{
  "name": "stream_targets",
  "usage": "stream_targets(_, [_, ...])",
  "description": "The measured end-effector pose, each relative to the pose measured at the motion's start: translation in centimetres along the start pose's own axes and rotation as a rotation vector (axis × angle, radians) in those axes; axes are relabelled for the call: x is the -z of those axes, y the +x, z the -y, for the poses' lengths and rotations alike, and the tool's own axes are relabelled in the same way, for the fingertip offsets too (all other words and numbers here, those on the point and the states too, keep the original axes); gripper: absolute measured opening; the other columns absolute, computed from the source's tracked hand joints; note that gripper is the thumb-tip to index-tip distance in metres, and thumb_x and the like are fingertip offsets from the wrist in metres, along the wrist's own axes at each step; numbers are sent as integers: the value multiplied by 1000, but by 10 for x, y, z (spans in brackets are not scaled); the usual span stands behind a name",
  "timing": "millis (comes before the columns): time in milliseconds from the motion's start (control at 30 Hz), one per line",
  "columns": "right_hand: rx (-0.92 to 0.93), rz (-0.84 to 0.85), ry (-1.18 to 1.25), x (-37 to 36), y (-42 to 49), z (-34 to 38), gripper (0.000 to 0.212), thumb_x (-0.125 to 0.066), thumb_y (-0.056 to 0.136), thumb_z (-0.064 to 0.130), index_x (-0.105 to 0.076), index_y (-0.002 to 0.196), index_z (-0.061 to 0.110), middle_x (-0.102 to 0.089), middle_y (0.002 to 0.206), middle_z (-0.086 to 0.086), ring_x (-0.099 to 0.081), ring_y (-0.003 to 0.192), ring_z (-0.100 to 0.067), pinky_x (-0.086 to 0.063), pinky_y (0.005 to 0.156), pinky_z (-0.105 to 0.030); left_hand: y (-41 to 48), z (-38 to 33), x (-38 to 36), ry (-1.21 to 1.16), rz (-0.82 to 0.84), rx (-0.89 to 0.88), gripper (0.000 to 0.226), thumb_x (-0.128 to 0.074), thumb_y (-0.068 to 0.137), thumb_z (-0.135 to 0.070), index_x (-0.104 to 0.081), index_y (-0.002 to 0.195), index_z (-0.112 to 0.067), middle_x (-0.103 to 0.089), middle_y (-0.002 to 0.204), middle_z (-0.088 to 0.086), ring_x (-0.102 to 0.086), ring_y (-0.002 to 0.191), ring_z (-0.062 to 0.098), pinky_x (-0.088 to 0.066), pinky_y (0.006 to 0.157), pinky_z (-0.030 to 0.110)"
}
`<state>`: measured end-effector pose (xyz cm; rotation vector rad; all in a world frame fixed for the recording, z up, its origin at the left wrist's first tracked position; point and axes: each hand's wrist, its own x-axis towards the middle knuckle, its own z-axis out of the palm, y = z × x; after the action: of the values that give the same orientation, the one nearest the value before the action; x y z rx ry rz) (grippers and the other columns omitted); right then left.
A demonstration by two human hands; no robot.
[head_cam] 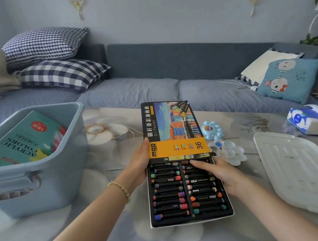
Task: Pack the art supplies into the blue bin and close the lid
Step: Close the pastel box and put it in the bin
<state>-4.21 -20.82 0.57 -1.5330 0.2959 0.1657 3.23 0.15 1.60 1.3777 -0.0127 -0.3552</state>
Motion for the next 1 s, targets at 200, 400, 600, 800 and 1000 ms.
stream_targets(200, [-70,38,51,-3,-3,0,61,-82,59,26,-64,115,11,-72,104,-12,-69,98,-29,-55,85,-40,3,3,0,12,-8,7,34,-31,103,-39,-59,102,-20,-72,91,1,-69,81,13,-51,67,26])
stream_targets(400, [-19,224,55,-4,-22,1,44,-71,74,11,-60,117,12,-71,110,-12,-68,99,-26,-57,79,-34,5,-1,10,-120,-144,16,41,-32,103,-36,-53,127,-11,-71,96,6,-70,78,17,-56,64,31])
stream_targets(600, [61,118,51,-15,-23,-11,52,-77,69,3,-58,117,11,-72,105,-11,-69,94,-27,-57,72,-34,0,-5,21,-189,-203,-20,34,-30,104,-29,-39,137,-25,-66,93,2,-65,73,15,-55,47,26])
stream_targets(800, [125,-32,53,-21,-2,2,79,-88,52,24,-53,122,24,-70,110,0,-67,103,-21,-53,90,-44,-7,2,14,-145,-98,50,23,-35,103,-32,-49,120,-30,-68,91,4,-66,77,18,-54,62,33])
stream_targets(1000, [340,265,-413,-21,-8,1,91,-88,63,18,-37,137,31,-61,127,12,-57,117,-5,-48,98,-31,-7,6,35,-86,-127,97,30,-32,103,-34,-47,127,-25,-67,93,6,-65,77,20,-55,56,30])
